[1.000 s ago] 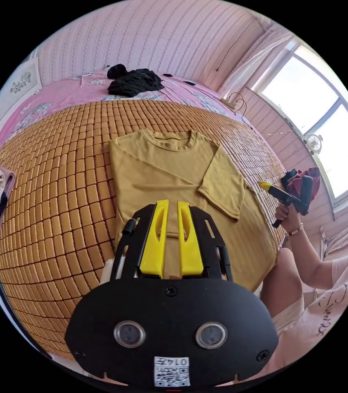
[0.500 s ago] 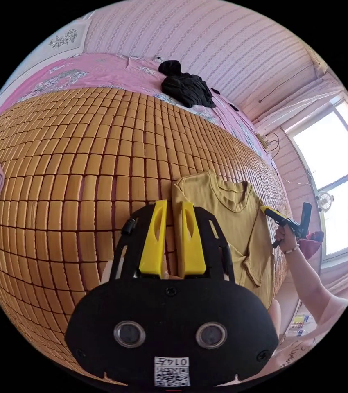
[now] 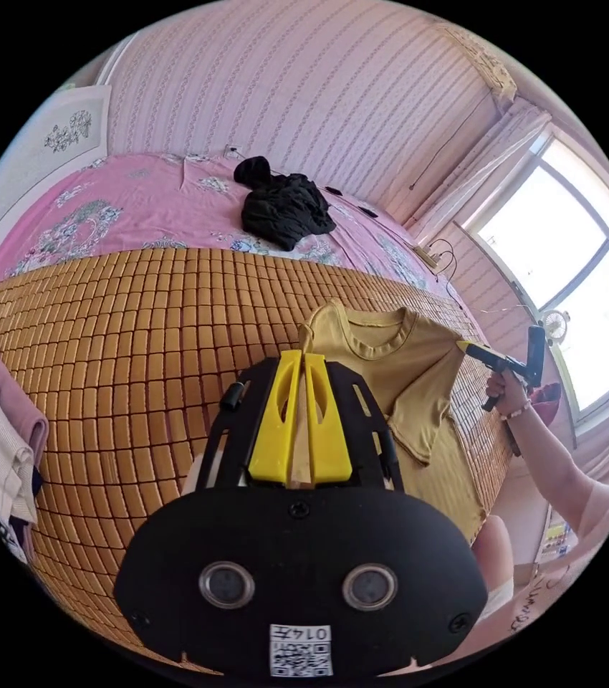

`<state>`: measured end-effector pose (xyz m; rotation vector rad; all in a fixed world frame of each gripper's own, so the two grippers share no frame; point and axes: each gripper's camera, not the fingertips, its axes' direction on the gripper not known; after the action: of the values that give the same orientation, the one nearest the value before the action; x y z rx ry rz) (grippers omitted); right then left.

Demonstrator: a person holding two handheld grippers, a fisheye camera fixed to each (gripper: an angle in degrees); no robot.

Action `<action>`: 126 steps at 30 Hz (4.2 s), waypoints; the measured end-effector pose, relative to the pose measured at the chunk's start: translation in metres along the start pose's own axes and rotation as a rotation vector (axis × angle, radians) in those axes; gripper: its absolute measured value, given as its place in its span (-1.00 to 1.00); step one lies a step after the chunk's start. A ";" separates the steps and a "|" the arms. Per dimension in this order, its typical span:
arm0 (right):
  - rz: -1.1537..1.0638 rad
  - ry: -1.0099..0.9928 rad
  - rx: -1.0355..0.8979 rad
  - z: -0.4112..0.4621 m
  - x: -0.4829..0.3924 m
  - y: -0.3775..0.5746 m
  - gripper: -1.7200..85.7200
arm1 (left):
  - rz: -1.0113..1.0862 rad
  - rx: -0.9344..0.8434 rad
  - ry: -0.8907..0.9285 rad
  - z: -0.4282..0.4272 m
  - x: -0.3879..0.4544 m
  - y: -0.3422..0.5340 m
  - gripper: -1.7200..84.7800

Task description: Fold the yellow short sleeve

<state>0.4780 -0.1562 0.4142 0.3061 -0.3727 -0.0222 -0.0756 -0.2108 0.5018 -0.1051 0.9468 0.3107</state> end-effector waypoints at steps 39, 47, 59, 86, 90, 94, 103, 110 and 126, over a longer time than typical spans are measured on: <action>-0.237 -0.278 -0.414 0.046 -0.174 0.211 -0.91 | 0.135 -0.411 0.170 0.039 0.062 0.257 -0.89; -0.223 -0.207 -0.543 0.045 -0.188 0.226 -0.92 | 0.167 -0.496 0.343 0.013 0.060 0.311 -0.87; -0.483 0.075 -0.610 0.197 -0.271 0.102 -0.97 | 0.456 -0.343 0.112 0.106 0.152 0.311 -0.98; -0.053 0.059 -0.380 0.061 -0.129 0.137 -0.94 | 0.534 -0.201 0.261 0.135 0.154 0.398 -0.81; 0.246 0.087 -0.379 -0.008 -0.072 0.234 -0.84 | 0.576 -0.150 0.313 0.148 0.175 0.398 -0.70; 0.389 0.060 -0.390 -0.029 -0.041 0.289 -0.79 | 0.655 -0.152 0.264 0.177 0.210 0.394 -0.63; 0.517 -0.335 -0.118 -0.075 0.010 0.330 -0.93 | 0.747 -0.270 0.165 0.239 0.274 0.395 -0.62; 0.597 -0.686 0.038 -0.096 0.029 0.364 -0.93 | 0.700 -0.268 0.079 0.228 0.278 0.401 -0.88; 1.030 -0.464 0.277 -0.104 0.071 0.428 -0.89 | 0.755 -0.320 0.229 0.099 0.260 0.455 -0.96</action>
<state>0.5666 0.2771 0.4754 0.3519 -0.9641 0.9898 0.0031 0.2996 0.3699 -0.0723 1.1339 1.1679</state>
